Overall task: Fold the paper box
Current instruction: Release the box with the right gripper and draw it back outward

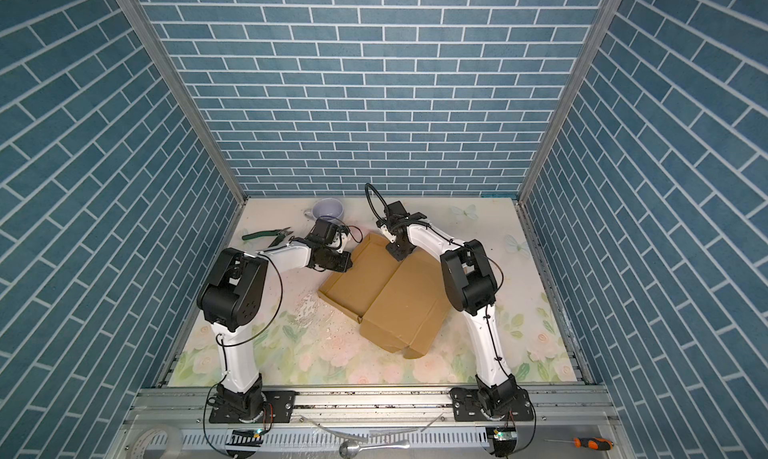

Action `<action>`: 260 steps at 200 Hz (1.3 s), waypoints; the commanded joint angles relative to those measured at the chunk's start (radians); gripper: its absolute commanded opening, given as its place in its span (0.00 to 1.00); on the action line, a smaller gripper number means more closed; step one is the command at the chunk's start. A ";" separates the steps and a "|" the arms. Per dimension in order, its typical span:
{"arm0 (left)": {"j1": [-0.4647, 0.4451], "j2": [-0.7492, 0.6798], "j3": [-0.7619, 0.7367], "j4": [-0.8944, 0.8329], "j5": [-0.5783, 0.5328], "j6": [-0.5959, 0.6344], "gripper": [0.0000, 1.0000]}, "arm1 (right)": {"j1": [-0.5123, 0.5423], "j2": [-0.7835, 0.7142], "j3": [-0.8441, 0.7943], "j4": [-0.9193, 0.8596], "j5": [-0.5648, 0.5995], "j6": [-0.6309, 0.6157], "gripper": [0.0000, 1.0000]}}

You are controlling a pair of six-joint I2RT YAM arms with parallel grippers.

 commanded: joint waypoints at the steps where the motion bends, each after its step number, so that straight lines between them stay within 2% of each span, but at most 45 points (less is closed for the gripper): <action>1: 0.002 -0.027 -0.043 -0.042 -0.017 -0.057 0.16 | -0.008 -0.021 0.061 -0.061 -0.015 0.035 0.48; 26: 0.007 -0.061 -0.083 -0.036 -0.041 -0.096 0.17 | -0.028 -0.082 0.060 -0.076 -0.064 0.068 0.54; 54: 0.008 -0.105 -0.128 -0.021 -0.059 -0.132 0.18 | -0.045 -0.146 0.059 -0.077 -0.110 0.109 0.55; 60: 0.008 -0.111 -0.133 -0.022 -0.062 -0.136 0.19 | -0.049 -0.159 0.058 -0.077 -0.122 0.120 0.59; 81: 0.009 -0.132 -0.148 -0.033 -0.081 -0.167 0.22 | -0.061 -0.213 0.043 -0.080 -0.131 0.177 0.59; 101: 0.009 -0.157 -0.178 -0.029 -0.084 -0.208 0.22 | -0.086 -0.304 -0.022 -0.062 -0.142 0.308 0.58; 125: 0.009 -0.195 -0.217 -0.015 -0.086 -0.265 0.25 | -0.155 -0.462 -0.211 -0.022 -0.142 0.553 0.57; 146: 0.009 -0.229 -0.256 0.009 -0.078 -0.312 0.29 | -0.266 -0.591 -0.377 -0.026 -0.284 0.679 0.57; 160: 0.009 -0.252 -0.276 0.018 -0.065 -0.338 0.34 | -0.332 -0.651 -0.449 -0.064 -0.356 0.685 0.59; 179: 0.011 -0.285 -0.304 0.033 -0.042 -0.359 0.40 | -0.407 -0.710 -0.534 -0.101 -0.420 0.662 0.78; 197: 0.011 -0.311 -0.321 0.035 -0.022 -0.364 0.40 | -0.482 -0.713 -0.604 -0.099 -0.540 0.667 0.84; 229: 0.011 -0.335 -0.357 0.056 0.017 -0.375 0.37 | -0.505 -0.688 -0.724 0.015 -0.662 0.714 0.82; 260: 0.010 -0.347 -0.393 0.074 0.034 -0.384 0.30 | -0.505 -0.626 -0.771 0.059 -0.662 0.713 0.79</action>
